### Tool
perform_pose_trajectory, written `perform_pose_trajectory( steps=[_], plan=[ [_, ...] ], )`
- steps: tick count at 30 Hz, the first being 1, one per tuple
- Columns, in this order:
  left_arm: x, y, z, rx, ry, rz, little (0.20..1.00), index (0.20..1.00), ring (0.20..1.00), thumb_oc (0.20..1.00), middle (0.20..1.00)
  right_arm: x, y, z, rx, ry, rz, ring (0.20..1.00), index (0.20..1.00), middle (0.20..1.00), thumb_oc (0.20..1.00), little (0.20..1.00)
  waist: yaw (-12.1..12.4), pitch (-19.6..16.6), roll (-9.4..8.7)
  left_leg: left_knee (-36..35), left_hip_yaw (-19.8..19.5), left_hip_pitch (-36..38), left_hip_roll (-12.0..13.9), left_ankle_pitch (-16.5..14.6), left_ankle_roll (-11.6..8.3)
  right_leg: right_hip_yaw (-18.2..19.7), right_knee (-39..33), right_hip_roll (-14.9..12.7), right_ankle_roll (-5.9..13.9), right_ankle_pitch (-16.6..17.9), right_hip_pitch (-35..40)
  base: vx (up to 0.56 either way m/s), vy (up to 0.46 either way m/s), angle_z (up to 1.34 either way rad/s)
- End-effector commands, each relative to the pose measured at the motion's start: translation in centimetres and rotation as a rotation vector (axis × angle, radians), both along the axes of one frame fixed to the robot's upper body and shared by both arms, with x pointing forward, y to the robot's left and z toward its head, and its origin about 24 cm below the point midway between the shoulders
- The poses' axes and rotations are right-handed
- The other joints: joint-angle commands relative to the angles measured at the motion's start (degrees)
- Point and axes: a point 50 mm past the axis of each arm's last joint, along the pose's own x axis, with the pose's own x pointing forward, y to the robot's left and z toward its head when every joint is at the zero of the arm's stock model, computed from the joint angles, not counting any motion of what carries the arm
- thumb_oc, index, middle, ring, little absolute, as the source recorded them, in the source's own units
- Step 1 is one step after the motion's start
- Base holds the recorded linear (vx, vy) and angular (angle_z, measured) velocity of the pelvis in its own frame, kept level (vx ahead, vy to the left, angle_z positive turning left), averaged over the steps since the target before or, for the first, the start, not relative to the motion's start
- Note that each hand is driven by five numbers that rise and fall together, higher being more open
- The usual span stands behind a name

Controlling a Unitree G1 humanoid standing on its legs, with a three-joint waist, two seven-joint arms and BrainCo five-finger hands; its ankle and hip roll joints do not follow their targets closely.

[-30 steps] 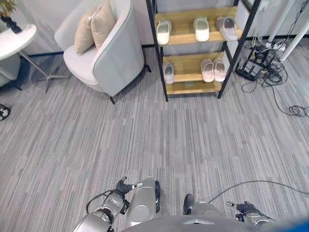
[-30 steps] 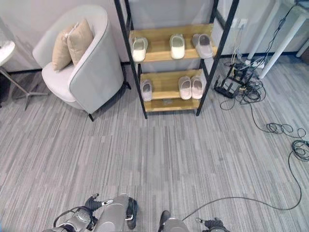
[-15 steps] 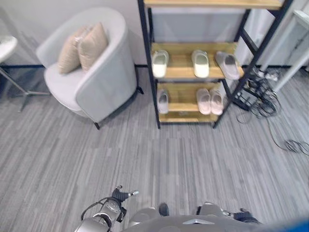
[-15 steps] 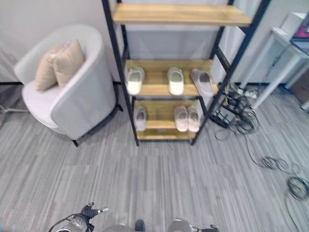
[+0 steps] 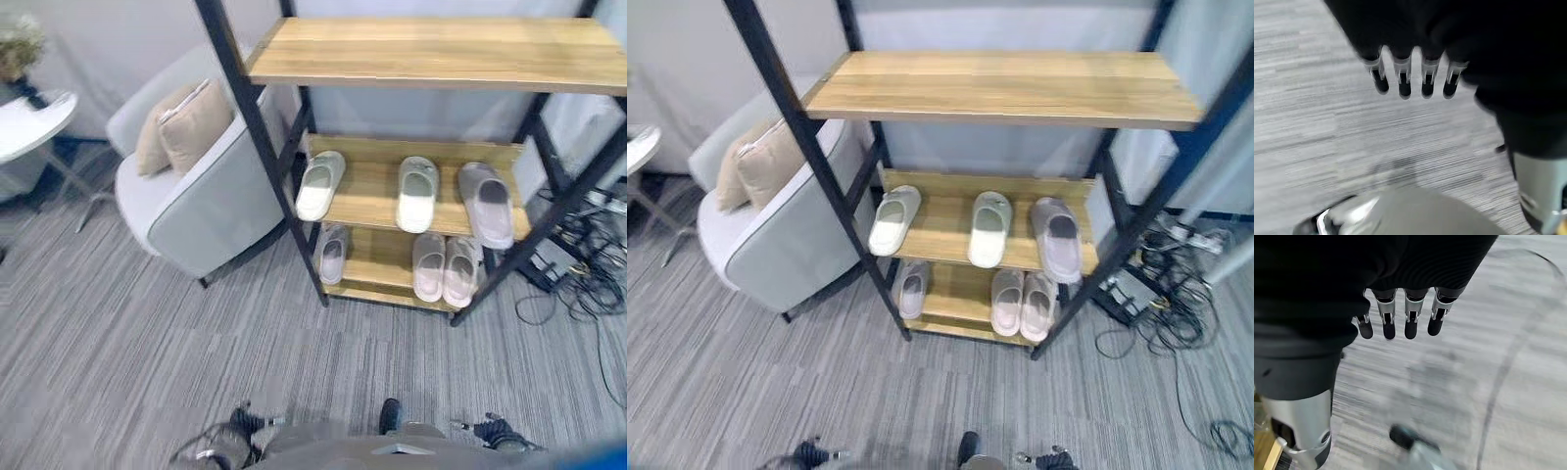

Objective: Arrange the slippers neatly on the shoe rack.

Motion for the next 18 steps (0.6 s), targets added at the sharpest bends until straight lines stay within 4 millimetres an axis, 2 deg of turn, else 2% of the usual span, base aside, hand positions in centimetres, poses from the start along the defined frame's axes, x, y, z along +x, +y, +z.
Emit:
perform_pose_trajectory(
  steps=[1, 2, 4, 5, 9, 13, 14, 15, 16, 18],
  plan=[
    [0.3, -1.3, -0.2, -0.016, -0.009, -0.019, 1.0, 1.0, 1.0, 1.0, 1.0, -0.4, -1.8, 0.5, -0.079, 0.002, 0.012, 1.0, 1.0, 1.0, 1.0, 1.0, -0.09, 1.76, 1.69, -24.25, -0.75, 2.43, 0.65, -1.27, 2.82, 3.8, 6.17, -4.64, 10.19, -5.9, 1.5, 0.14, -0.05, -0.16],
    [0.3, -1.4, -0.2, -0.016, -0.009, -0.025, 1.0, 1.0, 1.0, 1.0, 1.0, -0.4, -1.8, 0.5, -0.081, -0.003, 0.013, 1.0, 1.0, 1.0, 1.0, 1.0, 0.16, 1.47, 1.68, -28.6, -0.51, 2.97, 1.46, -1.05, 2.69, 3.65, 6.01, -4.68, 10.4, -6.14, 1.8, 0.14, 0.045, -0.08],
    [0.9, -1.5, 0.0, -0.012, -0.024, -0.051, 1.0, 1.0, 1.0, 1.0, 1.0, -0.3, -1.9, 0.6, -0.089, -0.01, 0.016, 1.0, 1.0, 1.0, 1.0, 1.0, 0.61, 1.72, 1.91, -35.4, -0.51, 2.37, 4.09, 3.52, 2.16, 2.96, 6.09, -4.65, 10.61, -6.63, 2.45, 0.1, 0.08, -0.15],
    [0.5, -1.5, -0.1, -0.002, -0.013, -0.053, 1.0, 1.0, 1.0, 1.0, 1.0, 0.1, -1.2, 0.5, -0.085, -0.013, 0.051, 1.0, 1.0, 1.0, 1.0, 1.0, 0.76, 1.11, 2.57, -40.3, -2.19, 4.79, 4.64, 4.19, 1.78, 3.41, 6.36, -4.07, 11.13, -6.96, 2.82, 0.18, 0.151, -0.25],
    [-0.1, -1.2, -0.2, 0.008, 0.006, -0.054, 1.0, 1.0, 1.0, 1.0, 1.0, -0.1, 0.1, 0.0, -0.056, -0.007, 0.087, 1.0, 1.0, 1.0, 1.0, 1.0, 0.49, -0.95, 3.08, -44.07, -1.43, 8.88, 3.22, 3.95, 1.41, 3.74, 4.94, -4.99, 12.0, -5.98, 4.9, 0.15, 0.15, -0.25],
    [-1.3, -0.3, -0.4, 0.033, 0.052, -0.036, 1.0, 1.0, 1.0, 1.0, 1.0, 0.2, 1.3, -0.2, -0.01, -0.028, 0.079, 1.0, 1.0, 1.0, 1.0, 1.0, 0.34, -2.42, 3.31, -46.13, 0.2, 12.06, 1.7, 2.71, 2.05, 4.34, 2.87, -6.44, 13.41, -4.26, 6.22, 0.1, 0.166, 0.09],
    [-1.4, -0.3, -0.4, 0.036, 0.058, -0.038, 1.0, 1.0, 1.0, 1.0, 1.0, 0.6, 1.3, 0.0, -0.008, -0.047, 0.081, 1.0, 1.0, 1.0, 1.0, 1.0, 0.3, -2.72, 3.35, -46.13, 0.44, 12.33, 1.41, 2.34, 2.21, 4.55, 2.37, -6.66, 13.69, -3.9, 6.4, 0.09, 0.198, -0.12],
    [-1.4, -0.1, -0.4, 0.045, 0.056, -0.047, 1.0, 1.0, 1.0, 1.0, 1.0, 2.4, 1.6, 0.6, 0.0, -0.123, 0.085, 1.0, 1.0, 1.0, 1.0, 1.0, 0.17, -3.17, 3.34, -46.13, 0.95, 12.48, 0.72, 1.5, 2.55, 4.66, 1.5, -7.3, 14.28, -3.12, 6.55, 0.06, 0.154, -0.26],
    [-1.2, -0.3, -0.4, 0.046, 0.048, -0.054, 1.0, 1.0, 1.0, 1.0, 1.0, 2.8, 1.7, 0.7, 0.003, -0.138, 0.092, 1.0, 1.0, 1.0, 1.0, 1.0, 0.13, -3.33, 3.34, -46.13, 1.1, 12.42, 0.47, 1.21, 2.64, 4.58, 1.25, -7.48, 14.53, -2.9, 6.58, 0.04, 0.198, -0.23],
    [0.7, -1.3, 0.0, 0.036, -0.006, -0.104, 1.0, 1.0, 1.0, 1.0, 1.0, 4.6, 2.5, 1.3, 0.005, -0.196, 0.135, 1.0, 1.0, 1.0, 1.0, 1.0, -0.08, -3.43, 3.48, -46.13, 1.38, 11.17, -0.34, 0.59, 2.82, 4.1, 0.21, -8.29, 15.4, -1.81, 6.0, -0.01, 0.146, -0.14]
  ],
)
